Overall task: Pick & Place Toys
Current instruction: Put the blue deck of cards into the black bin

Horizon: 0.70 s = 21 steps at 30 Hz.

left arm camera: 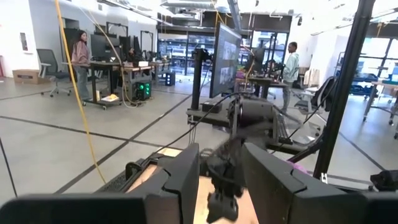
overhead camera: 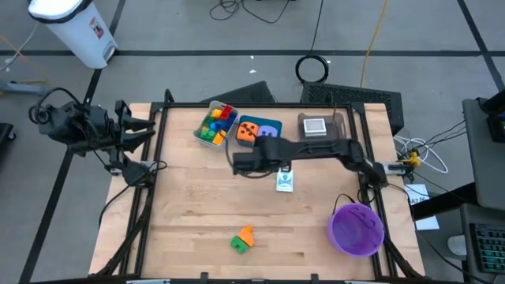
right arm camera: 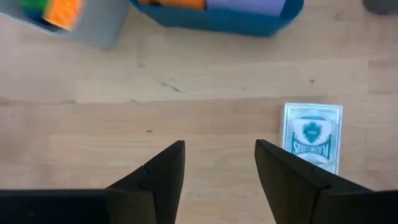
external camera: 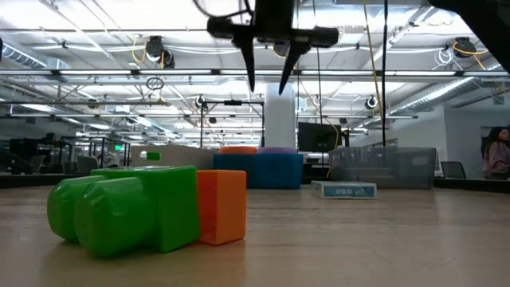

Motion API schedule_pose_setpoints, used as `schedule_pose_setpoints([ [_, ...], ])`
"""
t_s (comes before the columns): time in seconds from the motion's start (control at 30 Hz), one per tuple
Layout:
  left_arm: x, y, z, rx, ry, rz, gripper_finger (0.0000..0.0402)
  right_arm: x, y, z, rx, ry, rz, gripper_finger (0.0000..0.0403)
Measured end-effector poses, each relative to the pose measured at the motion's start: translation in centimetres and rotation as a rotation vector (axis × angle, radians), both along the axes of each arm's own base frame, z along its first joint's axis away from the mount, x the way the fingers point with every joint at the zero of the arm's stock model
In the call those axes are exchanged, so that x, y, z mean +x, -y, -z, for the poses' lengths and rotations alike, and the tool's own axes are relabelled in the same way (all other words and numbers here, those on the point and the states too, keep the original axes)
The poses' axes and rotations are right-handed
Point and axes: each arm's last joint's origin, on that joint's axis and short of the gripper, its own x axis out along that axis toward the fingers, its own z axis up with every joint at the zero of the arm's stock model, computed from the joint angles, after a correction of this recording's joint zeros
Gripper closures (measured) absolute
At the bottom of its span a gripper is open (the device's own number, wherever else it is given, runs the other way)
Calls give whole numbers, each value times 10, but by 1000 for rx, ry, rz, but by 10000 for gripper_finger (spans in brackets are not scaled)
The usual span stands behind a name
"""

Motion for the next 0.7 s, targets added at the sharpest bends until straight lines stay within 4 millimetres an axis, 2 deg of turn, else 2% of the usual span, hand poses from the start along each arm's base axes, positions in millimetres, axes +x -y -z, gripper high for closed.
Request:
schedule_pose_setpoints([
  [0.13, 0, 0, 4, -12, -22, 2, 275, 10, -2, 21, 35, -57, -8, 216],
  [0.23, 0, 0, 6, -27, -35, 4, 275, 17, -3, 30, 39, -80, -105, 216],
  [0.33, 0, 0, 7, -34, -38, 4, 275, 15, -3, 32, 9, -138, -195, 216],
  [0.57, 0, 0, 7, -55, -36, 5, 275, 10, 0, 29, -75, -206, -240, 216],
  [0.7, 0, 0, 7, -58, -35, 6, 275, 8, 0, 27, -60, -205, -242, 209],
])
